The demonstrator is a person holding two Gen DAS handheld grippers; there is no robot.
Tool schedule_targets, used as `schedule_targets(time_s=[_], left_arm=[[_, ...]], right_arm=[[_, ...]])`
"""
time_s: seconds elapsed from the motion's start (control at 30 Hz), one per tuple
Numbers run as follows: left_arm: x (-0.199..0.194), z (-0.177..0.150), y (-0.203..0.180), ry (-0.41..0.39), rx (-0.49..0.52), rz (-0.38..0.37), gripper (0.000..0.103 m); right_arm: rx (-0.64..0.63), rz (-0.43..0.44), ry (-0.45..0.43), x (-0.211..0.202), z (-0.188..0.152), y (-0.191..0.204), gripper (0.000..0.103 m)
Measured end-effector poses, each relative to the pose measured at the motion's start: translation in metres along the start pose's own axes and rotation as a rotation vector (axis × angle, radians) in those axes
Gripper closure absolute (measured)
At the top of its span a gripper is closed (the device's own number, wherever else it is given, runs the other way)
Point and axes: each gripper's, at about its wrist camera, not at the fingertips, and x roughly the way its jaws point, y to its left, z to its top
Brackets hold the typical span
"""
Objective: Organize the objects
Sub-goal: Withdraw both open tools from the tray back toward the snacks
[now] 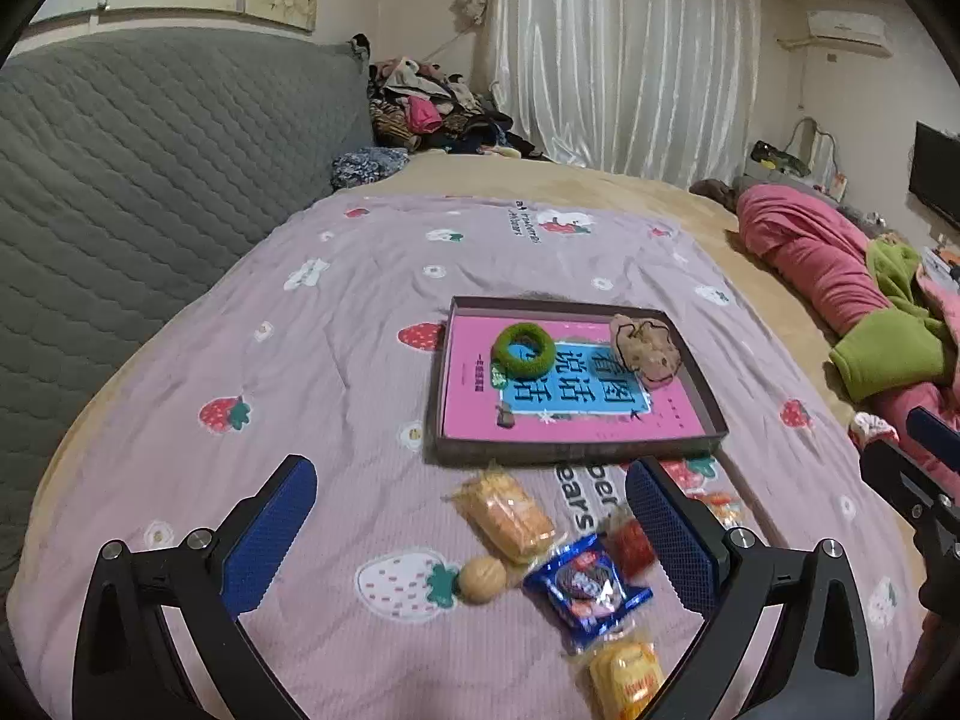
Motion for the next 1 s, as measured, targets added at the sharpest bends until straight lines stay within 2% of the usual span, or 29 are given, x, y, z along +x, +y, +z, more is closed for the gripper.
schedule_targets(time_s=[0.23, 0.53, 1.0], left_arm=[[-0.023, -0.014, -0.002, -0.01, 0.003, -0.008, 0.0], [-0.04, -0.034, -0.011, 0.019, 0.031, -0.012, 0.0], [-0.04, -0.073, -0.047, 0.077, 0.11, -0.003, 0.0]], right_arm=[[-0.008, -0.018, 0.01, -0.02, -0.013, 0.002, 0.01], [-0.028, -0.017, 0.003, -0.039, -0.025, 0.008, 0.01], [-0.033, -0.014, 0.042, -0.031, -0.04, -0.001, 0.01]])
